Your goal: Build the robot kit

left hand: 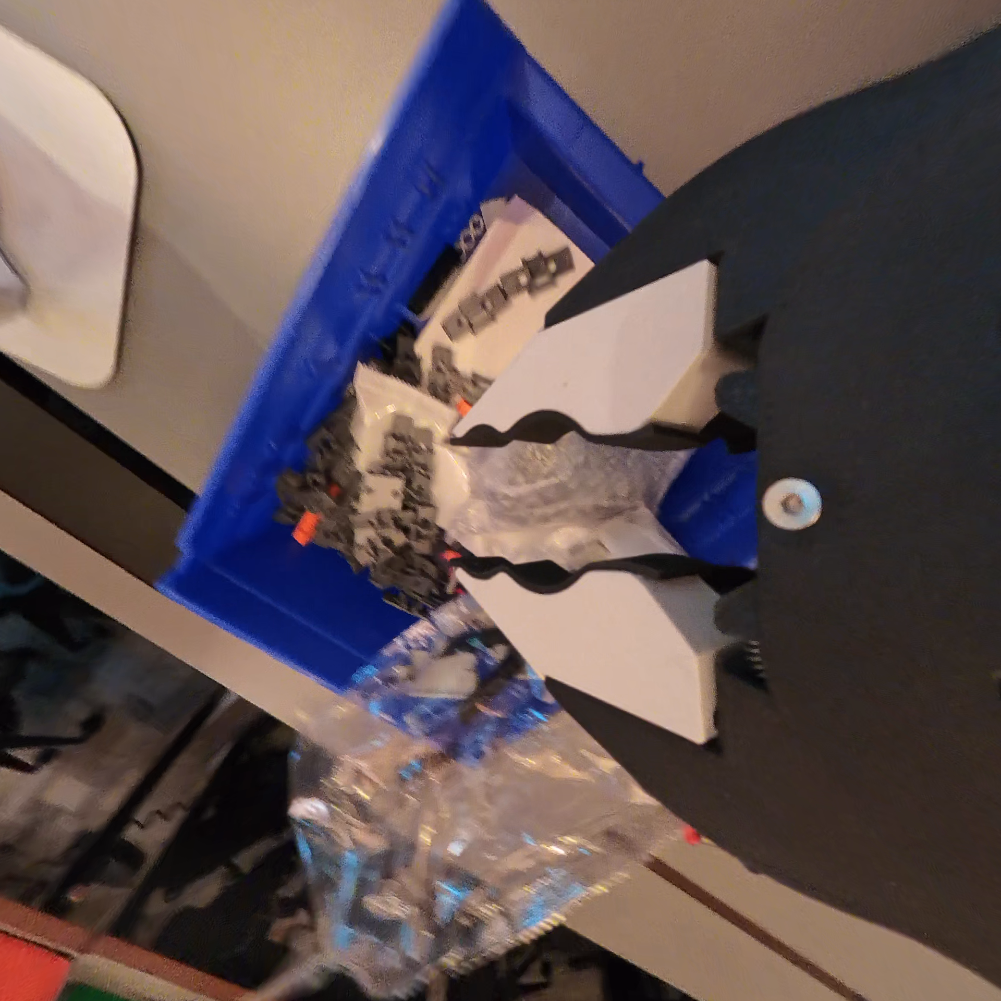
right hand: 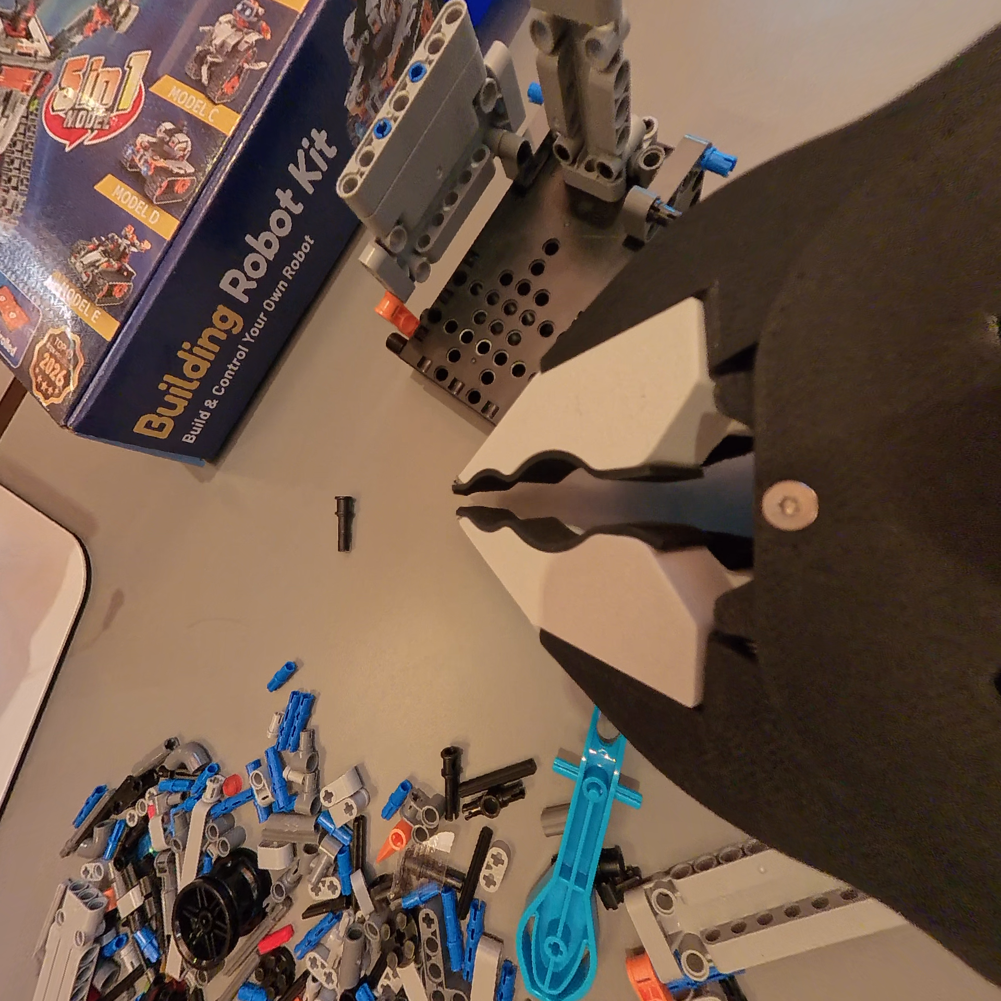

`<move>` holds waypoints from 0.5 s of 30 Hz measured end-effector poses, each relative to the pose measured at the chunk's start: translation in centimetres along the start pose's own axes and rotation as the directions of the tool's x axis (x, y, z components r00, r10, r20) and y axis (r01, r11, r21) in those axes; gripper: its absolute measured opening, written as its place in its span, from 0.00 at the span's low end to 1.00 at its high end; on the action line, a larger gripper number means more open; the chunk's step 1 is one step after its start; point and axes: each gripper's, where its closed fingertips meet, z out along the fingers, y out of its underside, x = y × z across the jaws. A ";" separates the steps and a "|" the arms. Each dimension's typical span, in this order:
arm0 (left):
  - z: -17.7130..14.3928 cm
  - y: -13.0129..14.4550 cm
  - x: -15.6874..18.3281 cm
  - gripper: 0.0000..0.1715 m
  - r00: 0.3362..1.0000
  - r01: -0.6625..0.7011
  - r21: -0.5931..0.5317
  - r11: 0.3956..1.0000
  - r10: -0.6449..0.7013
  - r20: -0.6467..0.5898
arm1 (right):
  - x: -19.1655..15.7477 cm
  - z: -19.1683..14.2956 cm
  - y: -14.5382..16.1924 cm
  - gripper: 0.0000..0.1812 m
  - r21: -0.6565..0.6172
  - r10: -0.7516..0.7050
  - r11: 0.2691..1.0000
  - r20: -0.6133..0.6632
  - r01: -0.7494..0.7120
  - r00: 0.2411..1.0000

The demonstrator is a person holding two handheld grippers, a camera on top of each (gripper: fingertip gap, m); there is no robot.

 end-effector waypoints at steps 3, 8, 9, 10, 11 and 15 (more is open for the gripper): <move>2.2 -1.1 3.0 0.24 0.991 -0.044 -0.032 0.999 0.039 -0.129 | 0.1 0.0 0.1 0.01 -0.003 0.002 1.000 -0.003 -0.002 1.000; 7.9 0.4 5.5 0.21 0.972 -0.121 -0.146 0.982 0.087 -0.219 | 0.2 -0.2 0.0 0.01 0.006 0.007 1.000 -0.005 -0.007 1.000; 8.7 0.9 5.5 0.21 0.972 -0.144 -0.174 0.974 0.107 -0.207 | 0.2 -0.3 0.0 0.01 0.009 0.009 1.000 -0.005 -0.009 1.000; 9.4 1.4 5.6 0.19 0.973 -0.158 -0.195 0.968 0.118 -0.200 | 0.2 -0.3 0.0 0.01 0.012 0.011 1.000 -0.003 -0.011 1.000; 9.9 1.5 6.0 0.17 0.971 -0.156 -0.197 0.968 0.114 -0.209 | 0.2 -0.3 -0.1 0.01 0.015 0.013 1.000 -0.001 -0.013 1.000; 10.3 1.2 5.6 0.04 0.979 -0.126 -0.159 0.979 0.097 -0.177 | 0.2 -0.3 -0.1 0.01 0.021 0.017 1.000 0.007 -0.017 1.000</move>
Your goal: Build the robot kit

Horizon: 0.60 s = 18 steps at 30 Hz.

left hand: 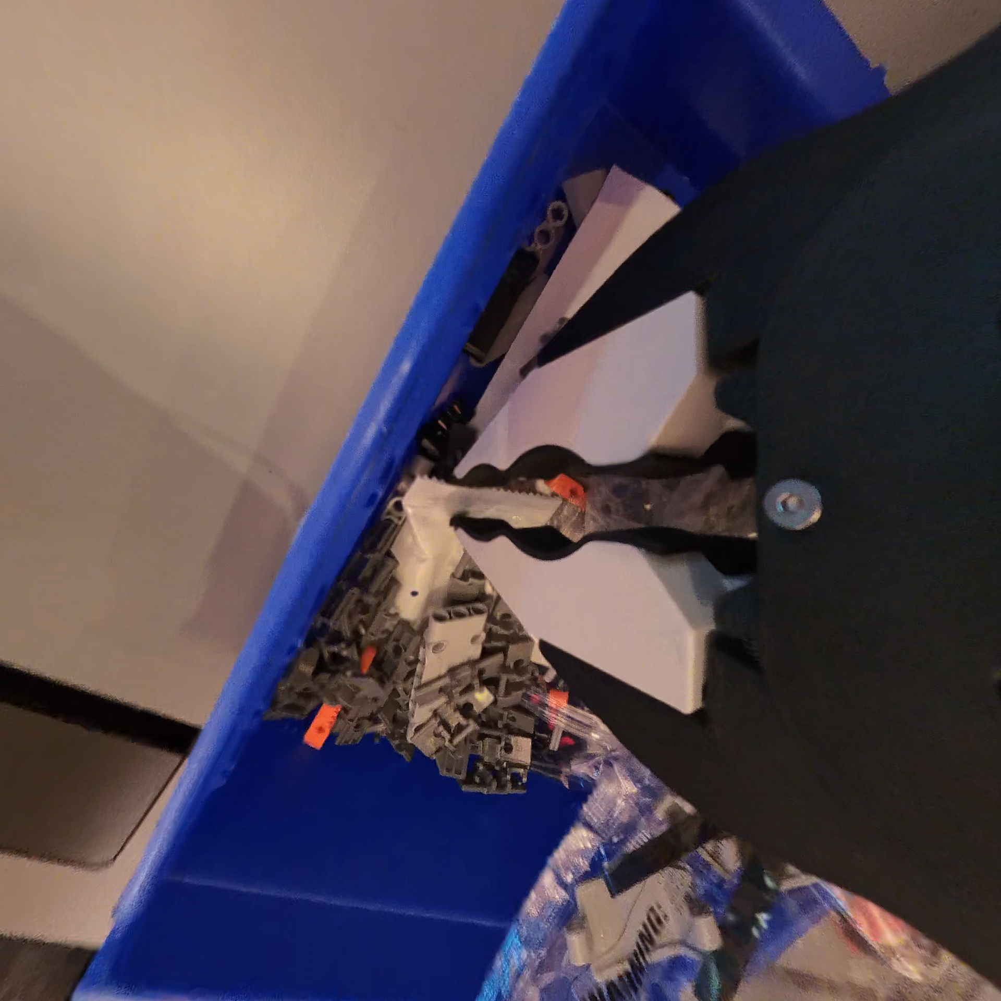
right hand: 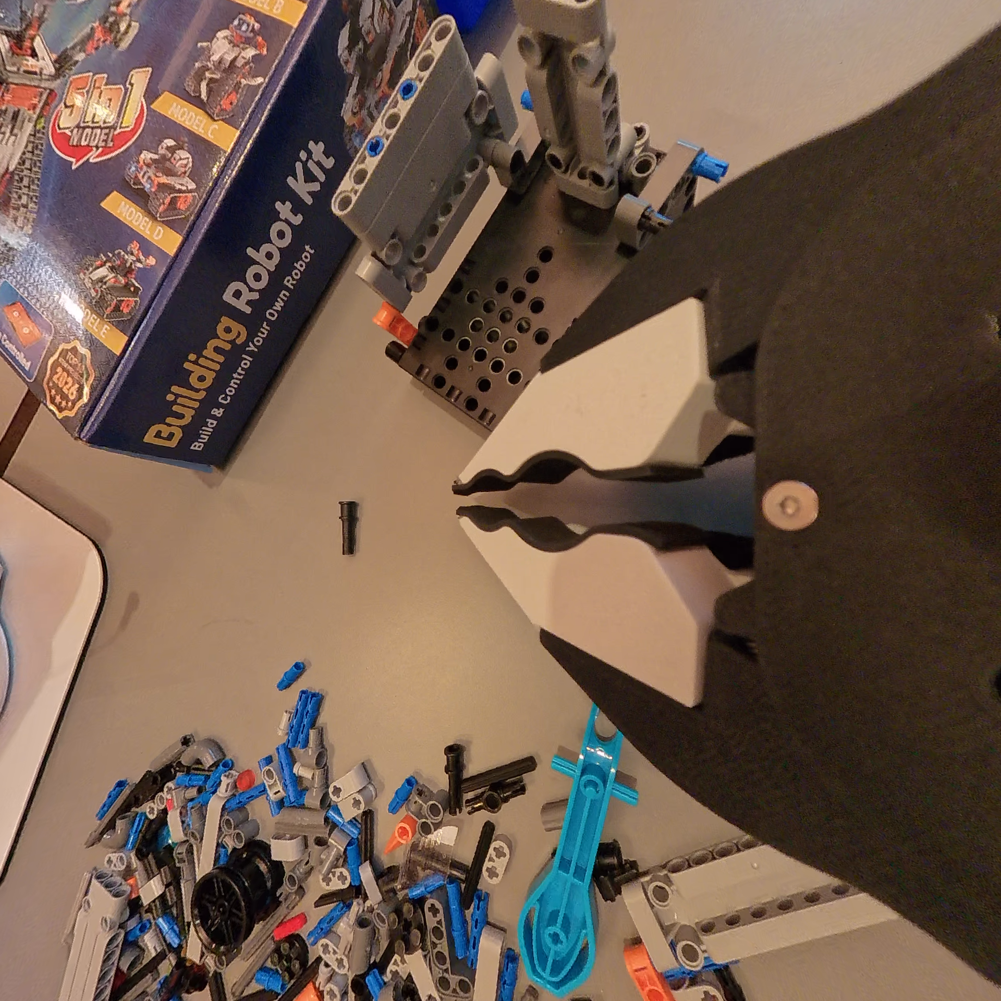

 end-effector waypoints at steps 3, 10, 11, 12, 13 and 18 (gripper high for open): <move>-1.0 -0.3 -1.0 0.00 0.999 0.051 0.063 0.997 -0.052 0.012 | -0.1 0.0 -0.1 0.01 0.003 -0.002 1.000 0.003 0.002 1.000; -5.6 -1.6 -2.8 0.00 0.967 0.255 0.287 0.923 -0.240 -0.088 | -0.2 -0.2 -0.2 0.01 0.009 -0.003 1.000 0.006 0.003 1.000; -6.3 -1.5 -3.3 0.00 0.961 0.276 0.315 0.908 -0.261 -0.090 | -0.2 -0.2 -0.2 0.01 0.009 -0.004 1.000 0.007 0.004 1.000; -7.1 -1.5 -3.7 0.00 0.953 0.303 0.341 0.890 -0.285 -0.104 | -0.2 -0.2 -0.2 0.01 0.010 -0.004 1.000 0.008 0.004 1.000; -7.7 -1.4 -3.9 0.00 0.944 0.331 0.360 0.872 -0.304 -0.130 | -0.2 -0.2 -0.3 0.01 0.012 -0.004 1.000 0.009 0.004 1.000; -9.5 0.1 -5.5 0.00 0.907 0.419 0.407 0.811 -0.390 -0.157 | -0.4 -0.3 -0.4 0.01 0.015 -0.007 1.000 0.020 0.006 1.000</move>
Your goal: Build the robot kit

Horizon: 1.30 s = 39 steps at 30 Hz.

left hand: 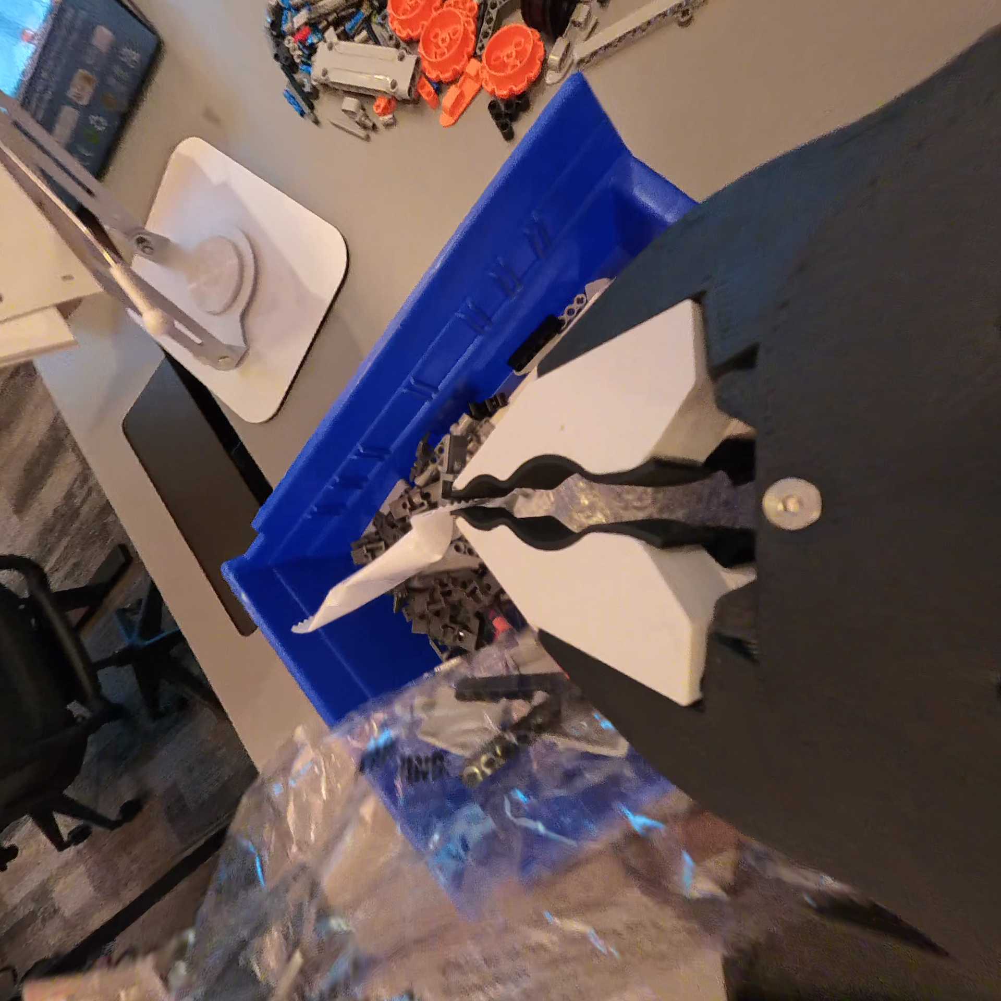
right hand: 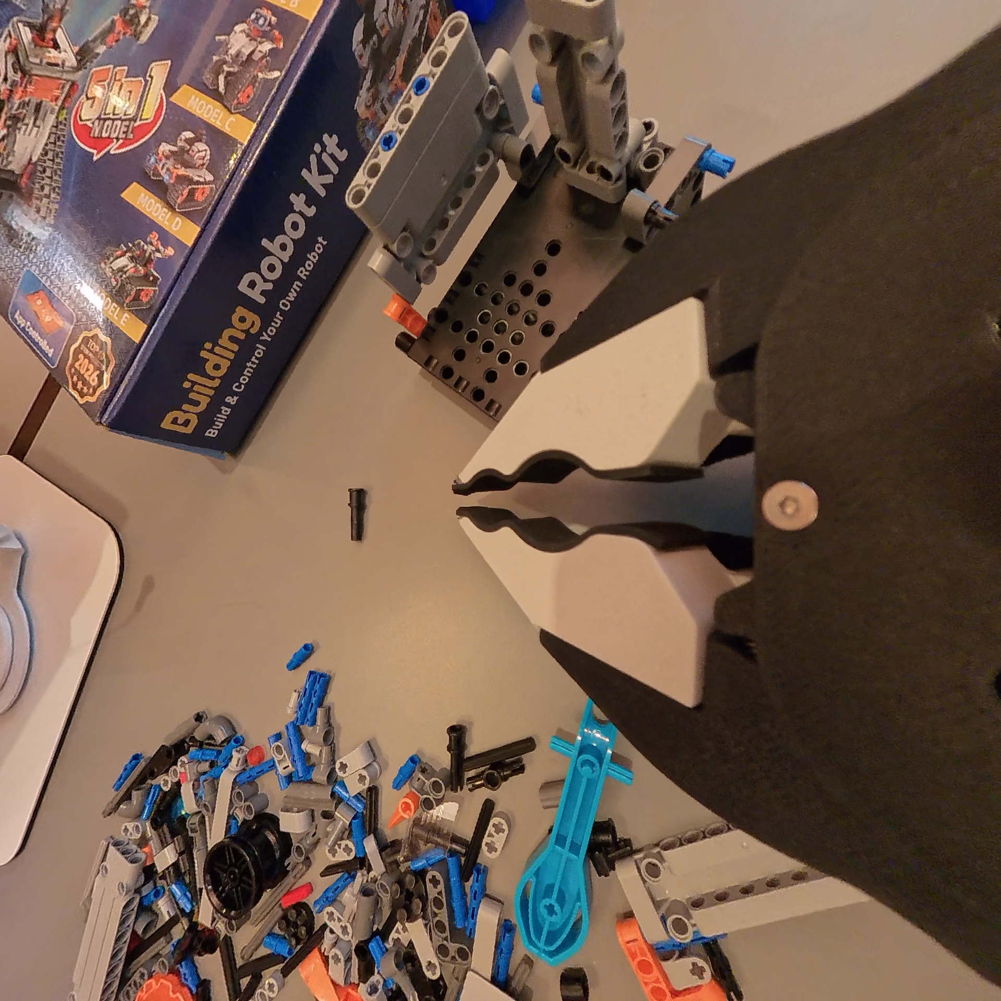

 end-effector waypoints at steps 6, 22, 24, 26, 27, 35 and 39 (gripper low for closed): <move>-1.8 0.6 -1.6 0.00 0.998 0.043 0.023 0.999 -0.045 0.050 | -0.1 -0.1 -0.1 0.01 0.008 0.000 1.000 0.009 -0.001 1.000; -6.9 0.5 -2.9 0.00 0.966 -0.035 -0.076 0.996 0.053 0.251 | -0.3 -0.2 -0.1 0.02 0.006 0.002 1.000 0.021 -0.002 1.000; -6.9 1.1 -3.2 0.00 0.962 -0.028 -0.103 0.994 0.055 0.267 | -0.1 -0.2 0.0 0.02 0.007 0.011 1.000 0.023 -0.011 1.000; -6.6 2.3 -3.5 0.00 0.956 -0.032 -0.168 0.985 0.079 0.282 | 0.1 -0.3 0.0 0.02 0.014 0.022 1.000 0.022 -0.022 1.000; -6.5 2.8 -3.6 0.00 0.954 -0.029 -0.188 0.982 0.084 0.289 | 0.1 -0.4 0.0 0.02 0.017 0.025 1.000 0.022 -0.025 0.999; -6.9 0.9 -1.9 0.26 0.955 -0.119 -0.127 0.985 0.148 0.256 | 0.4 -0.3 0.2 0.01 0.011 0.026 1.000 0.006 -0.027 1.000; -6.5 -0.9 3.0 0.26 0.942 -0.282 -0.131 0.950 0.300 0.150 | 0.9 -0.2 0.5 0.01 0.004 0.037 0.999 -0.010 -0.037 0.999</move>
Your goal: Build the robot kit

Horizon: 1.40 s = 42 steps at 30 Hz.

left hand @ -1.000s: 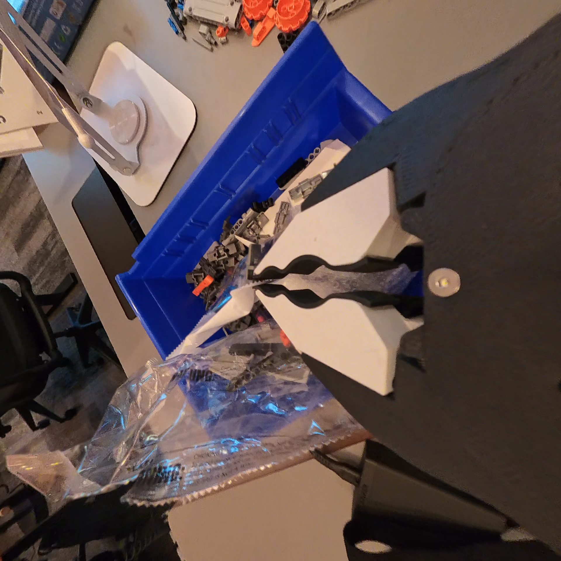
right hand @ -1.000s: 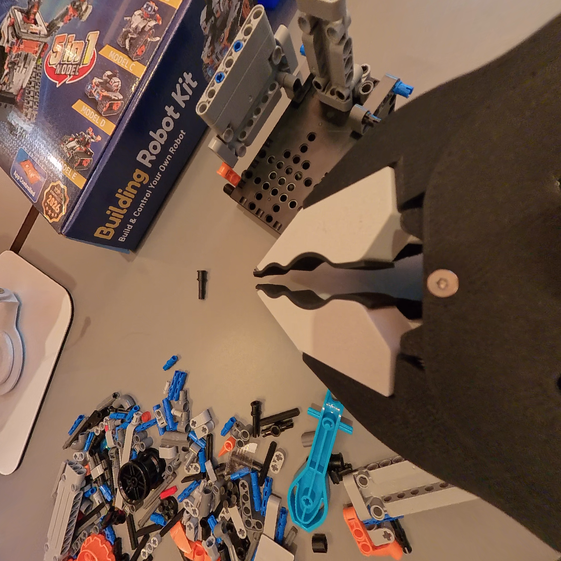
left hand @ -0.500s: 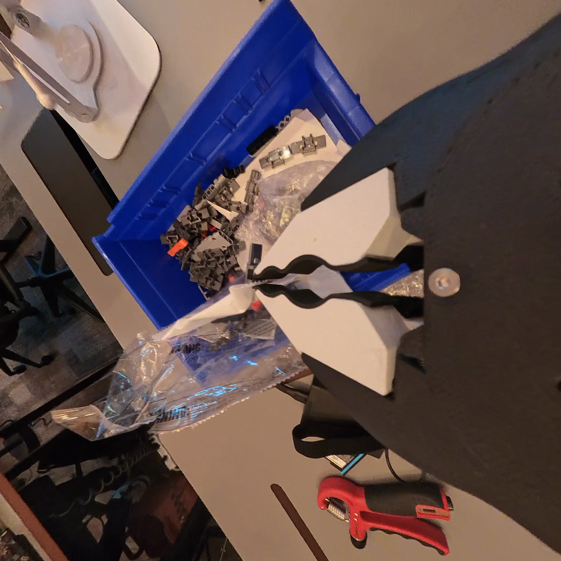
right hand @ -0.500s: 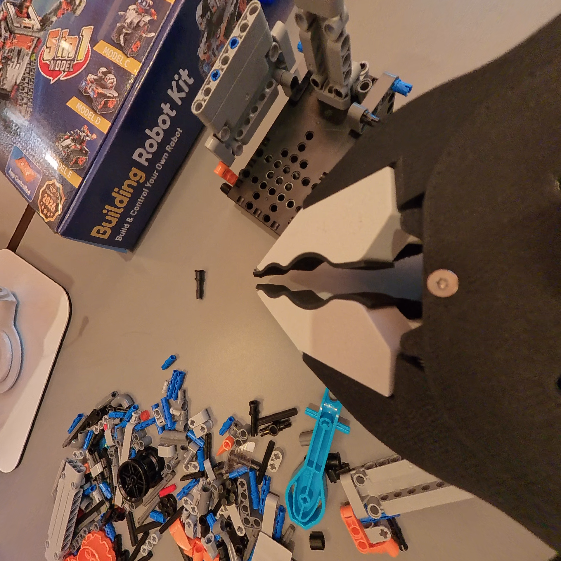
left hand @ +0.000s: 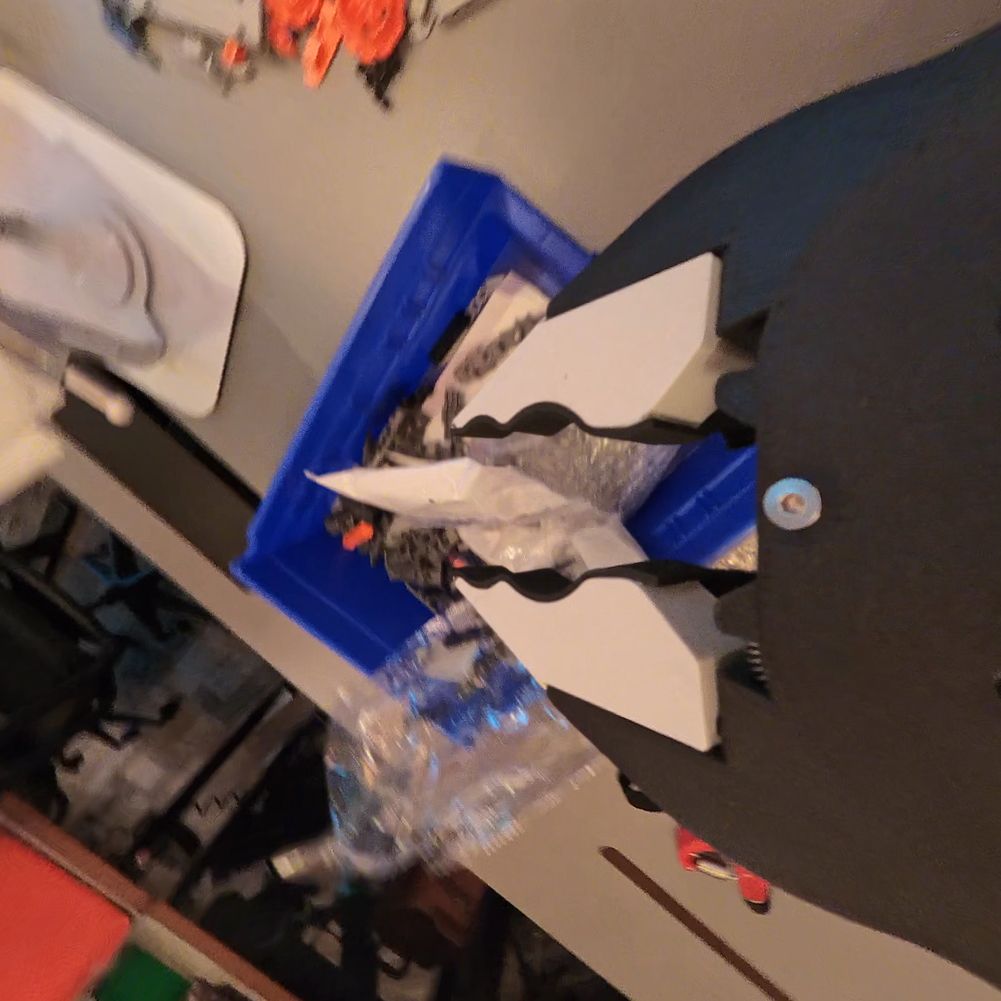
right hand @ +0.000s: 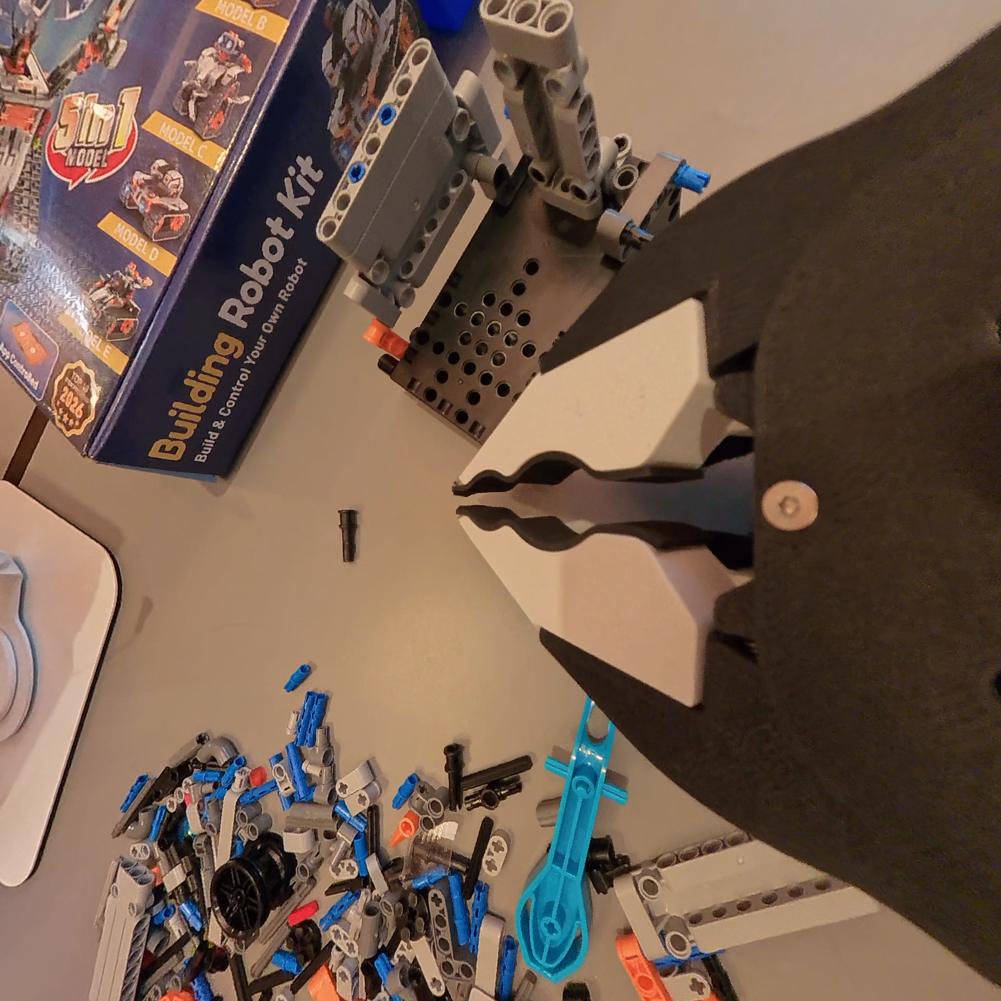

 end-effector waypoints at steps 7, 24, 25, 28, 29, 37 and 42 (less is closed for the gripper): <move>4.8 2.5 10.1 0.15 0.937 -0.209 -0.175 0.962 0.146 -0.317 | 0.6 0.0 0.3 0.00 0.000 0.015 1.000 -0.020 -0.015 1.000; 11.1 7.9 10.1 0.32 0.955 -0.174 -0.351 0.920 0.071 -0.287 | 1.1 -0.4 0.1 0.00 0.020 0.005 1.000 -0.052 -0.004 0.999; 11.1 8.1 10.0 0.30 0.955 -0.168 -0.355 0.920 0.063 -0.290 | 1.2 -0.4 0.1 0.00 0.021 0.006 1.000 -0.052 -0.004 0.999; 10.9 8.4 10.0 0.23 0.953 -0.160 -0.353 0.922 0.051 -0.299 | 1.1 -0.4 0.1 0.00 0.022 0.005 1.000 -0.052 -0.004 0.999; 10.8 8.4 9.7 0.19 0.956 -0.156 -0.352 0.923 0.050 -0.291 | 1.1 -0.4 0.1 0.00 0.022 0.005 1.000 -0.052 -0.004 0.999; 10.6 8.0 8.6 0.10 0.960 -0.136 -0.310 0.941 0.048 -0.275 | 1.2 -0.5 0.1 0.00 0.023 0.003 1.000 -0.057 -0.002 0.998; 9.7 7.1 5.5 0.10 0.985 -0.089 -0.272 0.958 0.044 -0.168 | 1.3 -0.6 0.1 0.00 0.026 0.005 1.000 -0.058 -0.003 0.998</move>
